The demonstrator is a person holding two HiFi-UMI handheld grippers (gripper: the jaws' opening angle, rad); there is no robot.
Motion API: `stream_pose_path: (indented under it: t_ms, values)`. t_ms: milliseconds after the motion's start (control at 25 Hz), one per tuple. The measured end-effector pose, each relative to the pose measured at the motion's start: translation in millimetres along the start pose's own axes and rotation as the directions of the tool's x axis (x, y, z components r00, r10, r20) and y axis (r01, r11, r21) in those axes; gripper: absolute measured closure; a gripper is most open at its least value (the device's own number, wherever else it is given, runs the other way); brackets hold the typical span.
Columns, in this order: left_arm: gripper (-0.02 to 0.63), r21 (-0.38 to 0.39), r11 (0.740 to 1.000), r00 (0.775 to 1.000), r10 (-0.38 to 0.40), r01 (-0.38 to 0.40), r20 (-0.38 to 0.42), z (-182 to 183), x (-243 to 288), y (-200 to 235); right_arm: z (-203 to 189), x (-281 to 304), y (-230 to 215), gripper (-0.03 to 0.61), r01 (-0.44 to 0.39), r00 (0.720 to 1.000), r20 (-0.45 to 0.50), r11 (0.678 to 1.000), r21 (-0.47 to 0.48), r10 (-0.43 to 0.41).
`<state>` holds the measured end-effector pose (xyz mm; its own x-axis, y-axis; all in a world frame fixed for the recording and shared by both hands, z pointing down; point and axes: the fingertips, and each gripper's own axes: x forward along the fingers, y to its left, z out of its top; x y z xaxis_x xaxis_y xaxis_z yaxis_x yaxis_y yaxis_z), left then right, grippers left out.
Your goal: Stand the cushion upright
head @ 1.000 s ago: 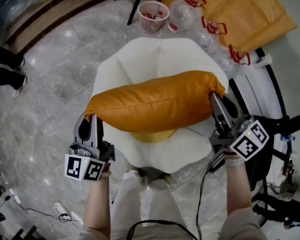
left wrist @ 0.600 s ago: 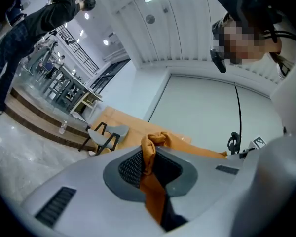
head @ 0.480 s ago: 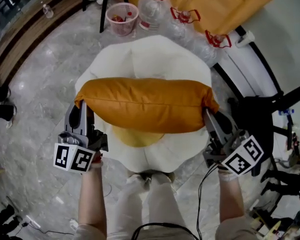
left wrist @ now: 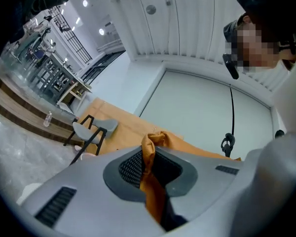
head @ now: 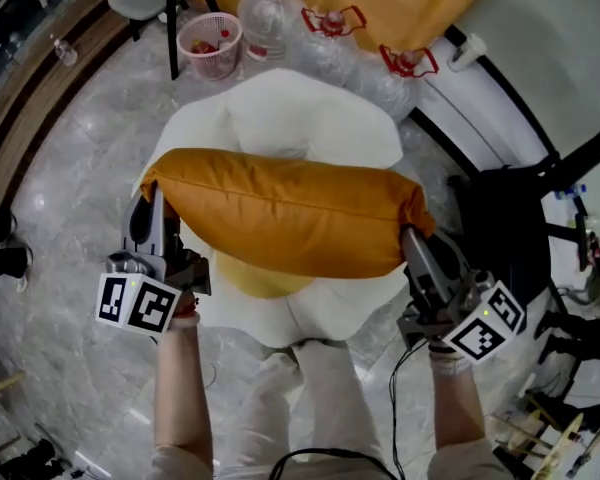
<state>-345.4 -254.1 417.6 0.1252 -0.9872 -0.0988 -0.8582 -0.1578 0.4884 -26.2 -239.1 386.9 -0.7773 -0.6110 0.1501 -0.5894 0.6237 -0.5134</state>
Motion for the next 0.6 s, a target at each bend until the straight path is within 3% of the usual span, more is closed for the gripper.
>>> stream_pose_path:
  t_ms: [360, 600]
  values:
    - [0.566, -0.027, 1.0, 0.996, -0.009, 0.007, -0.088, -41, 46, -3, -26, 2, -61, 0.537, 0.117, 0.992, -0.055, 0.989, 0.089, -0.112]
    - [0.566, -0.019, 0.999, 0.991, 0.027, -0.03, -0.132, -60, 80, 1, -21, 17, -100, 0.537, 0.155, 0.988, -0.052, 0.975, 0.162, -0.148]
